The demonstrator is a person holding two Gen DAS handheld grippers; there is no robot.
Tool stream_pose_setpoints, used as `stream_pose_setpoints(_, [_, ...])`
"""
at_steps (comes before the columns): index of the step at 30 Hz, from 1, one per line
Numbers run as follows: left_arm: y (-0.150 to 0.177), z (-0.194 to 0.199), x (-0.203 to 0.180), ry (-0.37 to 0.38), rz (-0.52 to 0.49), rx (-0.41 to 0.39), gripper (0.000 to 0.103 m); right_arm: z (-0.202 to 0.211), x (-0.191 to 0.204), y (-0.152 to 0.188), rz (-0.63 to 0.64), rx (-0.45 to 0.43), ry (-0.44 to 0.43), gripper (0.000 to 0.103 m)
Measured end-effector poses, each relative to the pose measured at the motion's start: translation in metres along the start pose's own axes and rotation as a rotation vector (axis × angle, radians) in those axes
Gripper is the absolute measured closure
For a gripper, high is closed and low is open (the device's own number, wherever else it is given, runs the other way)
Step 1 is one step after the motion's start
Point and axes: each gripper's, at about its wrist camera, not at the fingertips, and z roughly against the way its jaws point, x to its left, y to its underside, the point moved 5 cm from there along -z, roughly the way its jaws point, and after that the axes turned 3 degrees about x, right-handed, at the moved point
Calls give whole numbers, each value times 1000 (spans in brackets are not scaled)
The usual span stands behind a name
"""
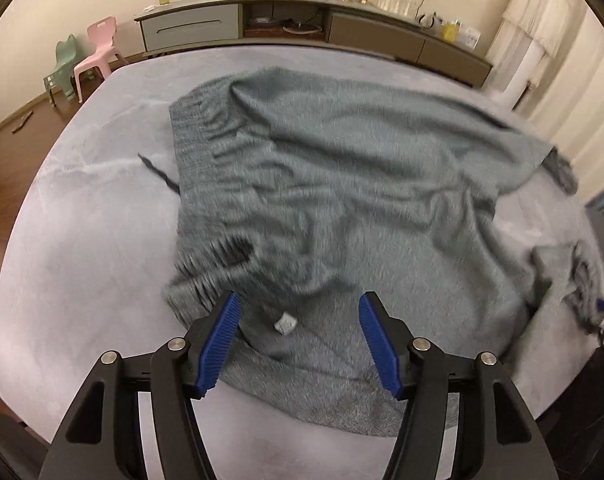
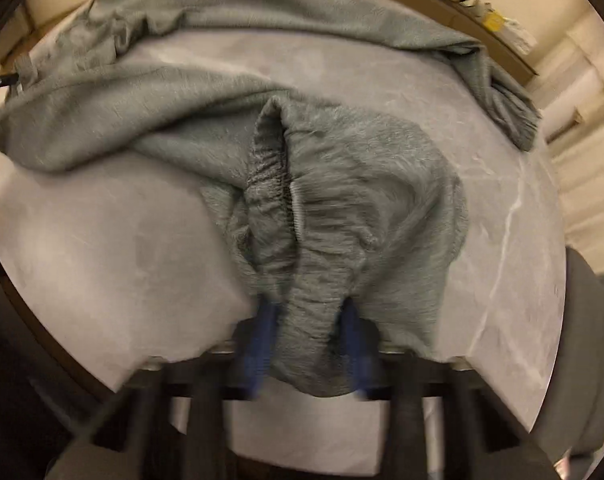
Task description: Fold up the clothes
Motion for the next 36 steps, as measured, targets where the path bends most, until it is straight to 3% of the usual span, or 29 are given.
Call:
stream_pose_setpoints(1, [3,-7,-4,-38,-39,0,52,5,-9,-7,2,-13,-5,85])
stream_pose_setpoints(2, [5,-14,-5,-74,-61,6,96,34,-27,-18,-34,-98,-8,85])
stream_pose_setpoints(4, [3,-17,8,-106,-30,2,103,95,-64,-40,-109,-274,-14,87])
stream_pose_setpoints(6, [-6,8,40,-71,101,-85,103,174,-109,-45,-198,-504,18,87])
stream_pose_setpoints(9, [-7,49,111,17,353,-202,103,249,-146,-29,-159,-743,168,86])
stream_pose_setpoints(10, [-3,55,131,33,419,-215,103,255,-147,-20,-77,-782,260,84])
stream_pose_setpoints(11, [3,51,143,63,457,-199,103,246,-143,-11,34,-779,338,80])
stream_pose_setpoints(12, [8,46,152,99,488,-175,103,220,-144,-1,117,-687,351,64])
stream_pose_setpoints(13, [11,38,152,146,497,-143,102,193,-144,10,198,-591,361,55])
stream_pose_setpoints(14, [13,30,146,190,489,-108,100,156,-152,23,232,-459,377,54])
stream_pose_setpoints(16, [16,15,124,221,436,-38,86,100,-173,55,208,-254,367,54])
stream_pose_setpoints(17, [16,10,114,215,409,-15,68,72,-183,71,195,-151,361,53])
stream_pose_setpoints(18, [16,5,103,193,382,0,60,60,-195,81,121,-110,329,54])
stream_pose_setpoints(20, [12,-2,91,173,360,13,57,55,-209,89,-73,-127,214,53])
stream_pose_setpoints(22, [8,-9,82,166,350,32,56,67,-205,81,-192,-199,61,51])
stream_pose_setpoints(25, [4,-16,71,140,341,32,50,81,-176,48,-207,-299,-106,32])
stream_pose_setpoints(27, [1,-15,64,135,335,20,47,82,-142,29,-142,-296,-144,31])
stream_pose_setpoints(30, [-1,-18,55,121,316,19,43,39,-116,2,-24,-158,-51,31])
stream_pose_setpoints(31, [-2,-19,52,113,304,21,42,16,-115,-2,0,-81,-3,36])
stream_pose_setpoints(32, [-3,-20,50,106,292,24,42,5,-119,-1,1,-43,21,50])
stream_pose_setpoints(33, [-3,-20,49,100,284,27,42,-5,-125,-4,-9,2,28,95])
stream_pose_setpoints(34, [-4,-20,49,99,281,27,42,-9,-135,-2,-30,31,28,98])
stream_pose_setpoints(36, [-4,-17,54,101,299,14,42,5,-148,-5,-40,2,53,98])
